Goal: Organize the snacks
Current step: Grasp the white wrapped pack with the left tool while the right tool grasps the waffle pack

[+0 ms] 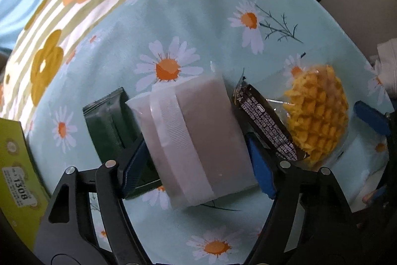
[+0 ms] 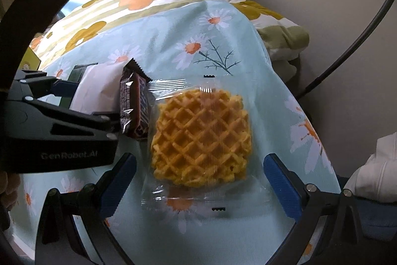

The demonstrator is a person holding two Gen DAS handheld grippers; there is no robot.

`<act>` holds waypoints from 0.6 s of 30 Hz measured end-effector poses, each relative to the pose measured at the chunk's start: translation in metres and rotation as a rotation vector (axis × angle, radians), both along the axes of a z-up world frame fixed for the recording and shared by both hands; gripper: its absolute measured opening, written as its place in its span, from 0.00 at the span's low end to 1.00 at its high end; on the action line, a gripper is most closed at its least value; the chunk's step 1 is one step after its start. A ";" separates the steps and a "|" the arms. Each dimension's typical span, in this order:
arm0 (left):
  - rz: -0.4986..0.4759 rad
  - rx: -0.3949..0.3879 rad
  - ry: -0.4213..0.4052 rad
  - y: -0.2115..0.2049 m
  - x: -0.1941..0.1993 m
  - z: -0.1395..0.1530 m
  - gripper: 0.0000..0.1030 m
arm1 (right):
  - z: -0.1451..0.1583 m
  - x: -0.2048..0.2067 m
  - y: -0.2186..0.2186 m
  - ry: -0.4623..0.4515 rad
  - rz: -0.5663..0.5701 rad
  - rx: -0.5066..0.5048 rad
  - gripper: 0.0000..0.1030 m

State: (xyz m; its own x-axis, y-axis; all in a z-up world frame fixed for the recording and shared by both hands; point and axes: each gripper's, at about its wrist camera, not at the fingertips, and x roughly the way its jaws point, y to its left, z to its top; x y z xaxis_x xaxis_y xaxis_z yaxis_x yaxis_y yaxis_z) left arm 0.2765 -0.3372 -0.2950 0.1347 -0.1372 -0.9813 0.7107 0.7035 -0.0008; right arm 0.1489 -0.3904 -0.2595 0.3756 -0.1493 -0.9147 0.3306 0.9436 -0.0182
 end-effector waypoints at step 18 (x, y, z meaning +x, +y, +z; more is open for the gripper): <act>0.002 -0.063 0.032 0.012 0.008 0.003 0.66 | -0.012 0.018 0.001 0.033 -0.001 0.000 0.78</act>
